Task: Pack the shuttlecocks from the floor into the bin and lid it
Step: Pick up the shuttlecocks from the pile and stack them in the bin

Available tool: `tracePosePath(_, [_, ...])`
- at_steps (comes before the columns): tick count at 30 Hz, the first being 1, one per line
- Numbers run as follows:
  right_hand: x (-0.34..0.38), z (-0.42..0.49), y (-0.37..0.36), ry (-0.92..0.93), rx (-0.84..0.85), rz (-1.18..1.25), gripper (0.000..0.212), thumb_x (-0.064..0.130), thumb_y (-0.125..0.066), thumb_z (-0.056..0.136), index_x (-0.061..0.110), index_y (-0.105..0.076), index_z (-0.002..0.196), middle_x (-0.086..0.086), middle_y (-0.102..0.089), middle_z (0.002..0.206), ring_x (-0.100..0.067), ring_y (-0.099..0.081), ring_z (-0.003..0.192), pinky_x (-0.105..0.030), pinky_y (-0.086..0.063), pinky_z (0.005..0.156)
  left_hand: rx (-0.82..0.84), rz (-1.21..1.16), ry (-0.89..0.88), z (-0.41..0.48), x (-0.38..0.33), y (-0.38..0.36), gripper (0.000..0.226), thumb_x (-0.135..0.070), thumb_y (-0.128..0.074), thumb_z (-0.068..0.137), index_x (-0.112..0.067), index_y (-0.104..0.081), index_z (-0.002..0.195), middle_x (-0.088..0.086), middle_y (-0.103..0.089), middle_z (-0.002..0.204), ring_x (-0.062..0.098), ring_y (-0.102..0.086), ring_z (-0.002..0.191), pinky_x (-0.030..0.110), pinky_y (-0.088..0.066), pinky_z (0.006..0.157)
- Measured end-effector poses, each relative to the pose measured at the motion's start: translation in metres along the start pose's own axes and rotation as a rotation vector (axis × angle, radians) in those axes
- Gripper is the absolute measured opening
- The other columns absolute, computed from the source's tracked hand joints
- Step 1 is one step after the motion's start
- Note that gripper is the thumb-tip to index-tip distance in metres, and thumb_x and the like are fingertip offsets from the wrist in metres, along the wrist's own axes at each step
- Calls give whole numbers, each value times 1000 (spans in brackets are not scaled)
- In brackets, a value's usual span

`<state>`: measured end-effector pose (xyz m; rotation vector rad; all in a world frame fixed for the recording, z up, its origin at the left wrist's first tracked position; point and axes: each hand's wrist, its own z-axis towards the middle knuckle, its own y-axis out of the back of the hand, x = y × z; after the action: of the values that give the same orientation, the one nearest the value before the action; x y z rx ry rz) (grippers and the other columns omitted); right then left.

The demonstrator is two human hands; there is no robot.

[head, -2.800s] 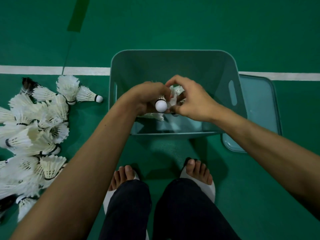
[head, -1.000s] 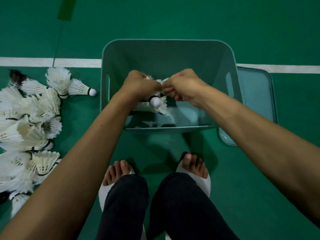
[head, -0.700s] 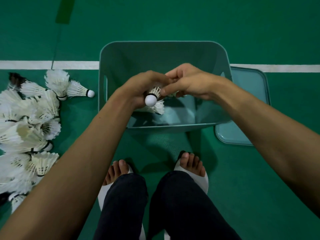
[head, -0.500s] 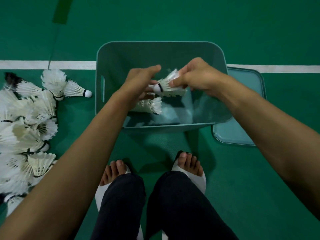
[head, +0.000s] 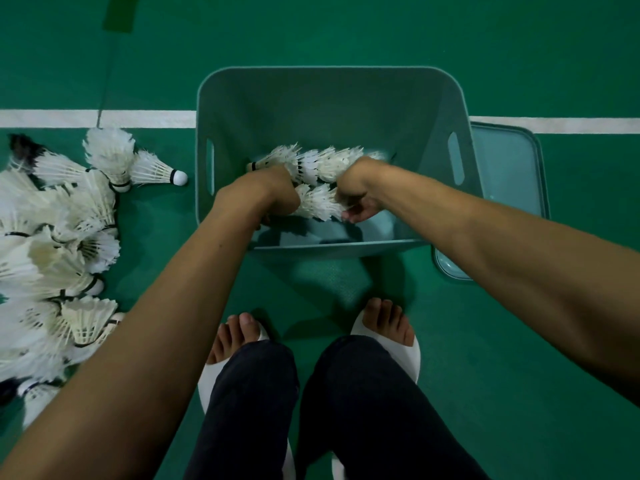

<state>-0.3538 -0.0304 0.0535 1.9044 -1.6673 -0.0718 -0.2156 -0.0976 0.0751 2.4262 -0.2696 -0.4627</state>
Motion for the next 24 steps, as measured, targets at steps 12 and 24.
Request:
tracePosePath(12, [6,-4,5,49,-204,36,21,13,-84,81,0,-70,90,-15,-74,80,-29,-76,64,-44,-65,60,-31,79,-122,-2,8,4,49,0,-41,97,-11,-52,143,17,-57,134,21,-59,73,29,-48,57])
tracePosePath(24, [45,-106,16,479,-357,150,7,4,-67,80,-2,-71,82,-13,-74,66,-25,-74,53,-35,-62,57,-573,-292,-443,-96,37,36,42,7,-50,83,-16,-73,109,3,-77,94,10,-62,73,19,-49,70])
